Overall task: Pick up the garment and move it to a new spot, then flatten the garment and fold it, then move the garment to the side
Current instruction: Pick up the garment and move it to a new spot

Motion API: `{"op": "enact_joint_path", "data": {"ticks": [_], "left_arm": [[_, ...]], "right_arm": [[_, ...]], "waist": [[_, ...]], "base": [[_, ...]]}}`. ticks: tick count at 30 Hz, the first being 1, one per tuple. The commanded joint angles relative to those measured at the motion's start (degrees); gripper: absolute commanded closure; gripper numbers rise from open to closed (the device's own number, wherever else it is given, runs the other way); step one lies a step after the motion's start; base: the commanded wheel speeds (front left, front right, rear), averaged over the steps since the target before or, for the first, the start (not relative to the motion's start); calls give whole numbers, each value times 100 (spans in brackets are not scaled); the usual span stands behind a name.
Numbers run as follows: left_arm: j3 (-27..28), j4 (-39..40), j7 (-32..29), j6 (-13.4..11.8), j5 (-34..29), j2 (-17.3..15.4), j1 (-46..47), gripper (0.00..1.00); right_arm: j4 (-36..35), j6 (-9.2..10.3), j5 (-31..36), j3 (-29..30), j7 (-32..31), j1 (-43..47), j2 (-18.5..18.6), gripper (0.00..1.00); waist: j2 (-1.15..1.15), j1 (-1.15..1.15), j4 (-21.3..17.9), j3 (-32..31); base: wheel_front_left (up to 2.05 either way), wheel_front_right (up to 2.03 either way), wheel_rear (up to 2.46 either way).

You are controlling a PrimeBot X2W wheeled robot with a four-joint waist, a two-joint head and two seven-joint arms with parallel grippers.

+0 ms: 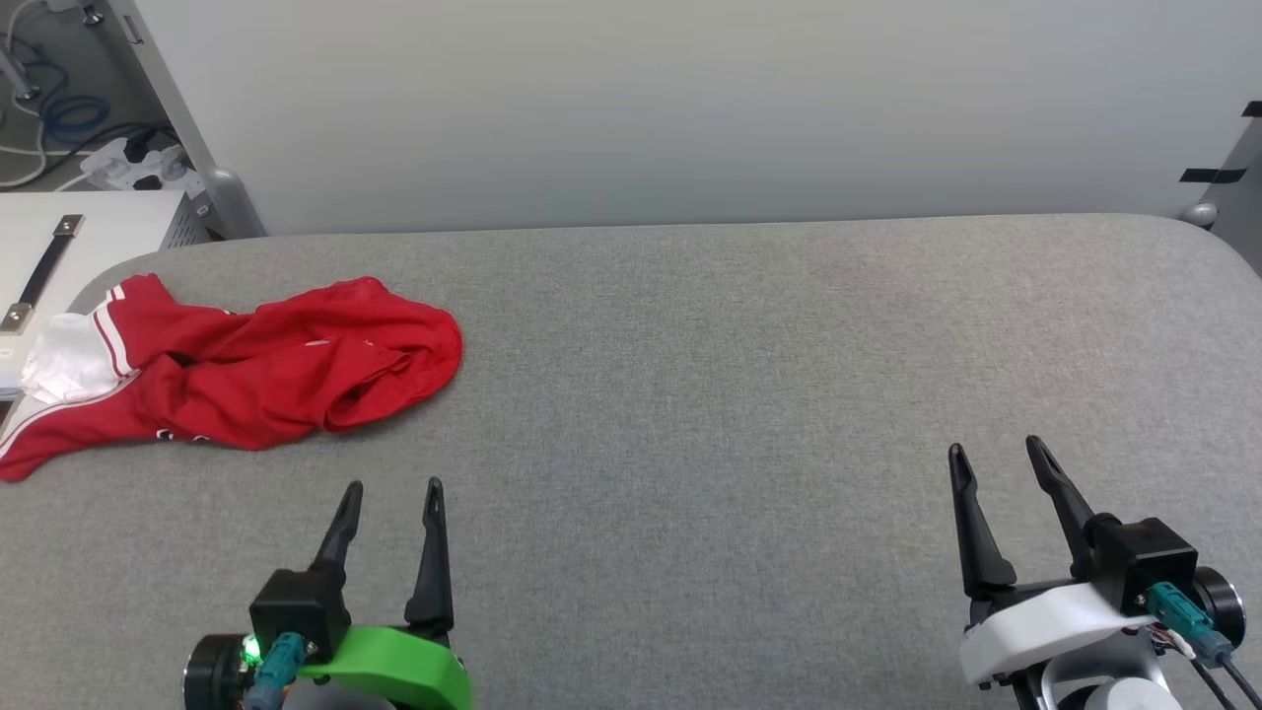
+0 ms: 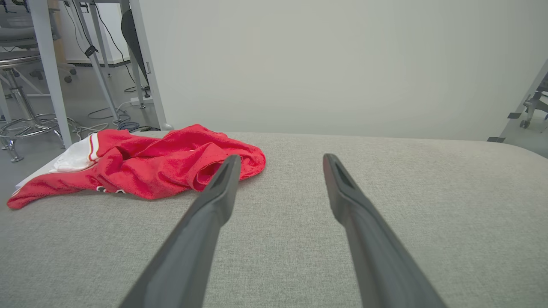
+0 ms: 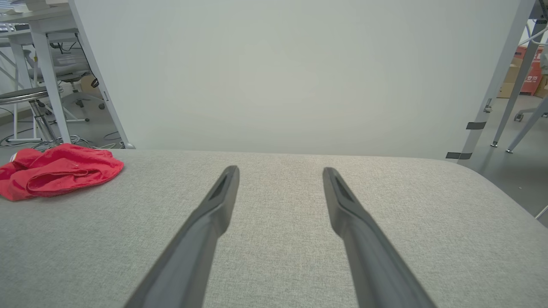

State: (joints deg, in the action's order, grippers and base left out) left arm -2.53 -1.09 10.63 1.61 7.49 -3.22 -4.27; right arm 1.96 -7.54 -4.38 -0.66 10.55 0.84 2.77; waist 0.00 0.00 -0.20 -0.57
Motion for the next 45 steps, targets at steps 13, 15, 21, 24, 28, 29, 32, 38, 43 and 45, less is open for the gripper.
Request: {"op": "enact_joint_path", "data": {"ticks": [13, 15, 21, 24, 28, 29, 32, 38, 43, 45], "left_arm": [[-89, -376, 202, 46, 126, 29, -171, 0], [-96, -386, 226, 53, 140, 30, -174, 0], [-112, -399, 299, 76, 188, 32, -146, 0], [-112, -419, 334, 75, 204, 32, -141, 0], [-94, -456, 381, 94, 204, 33, -157, 0], [-88, -470, 394, 109, 199, 34, -160, 0], [-51, -492, 428, 129, 188, 35, -200, 0], [34, -515, 437, 169, 138, 35, -280, 0], [90, -526, 437, 190, 190, 35, -331, 0], [91, -539, 437, 209, 173, 35, -348, 0]], "right_arm": [[230, 5, -137, 5, 211, 17, 9, 0], [231, 5, -175, -1, 235, 20, 9, 0], [170, 5, -267, -40, 308, 46, 9, 0], [176, 5, -316, -59, 342, 71, 10, 0], [200, 5, -353, -187, 389, 120, 10, 0], [215, 5, -352, -194, 402, 129, 10, 0], [240, 5, -384, -251, 436, 124, 10, 0], [266, 5, -405, -442, 445, 137, 10, 0], [330, 5, -460, -589, 445, 167, 10, 0], [346, 5, -456, -626, 445, 173, 10, 0]], "waist": [[0, 0, -11, -20], [0, 0, -5, -18], [0, 0, 176, 49], [0, 0, 369, 51], [0, 0, 754, 24], [0, 0, 890, 15], [0, 0, 1201, -22], [0, 0, 1783, -133], [0, 0, 2159, -198], [0, 0, 2277, -215]], "base": [[0, 0, 0], [0, 0, 0], [0, 0, 0], [0, 0, 0], [0, 0, 0], [0, 0, 0], [0, 0, 0], [0, 0, 0], [0, 0, 0], [0, 0, 0]]}}
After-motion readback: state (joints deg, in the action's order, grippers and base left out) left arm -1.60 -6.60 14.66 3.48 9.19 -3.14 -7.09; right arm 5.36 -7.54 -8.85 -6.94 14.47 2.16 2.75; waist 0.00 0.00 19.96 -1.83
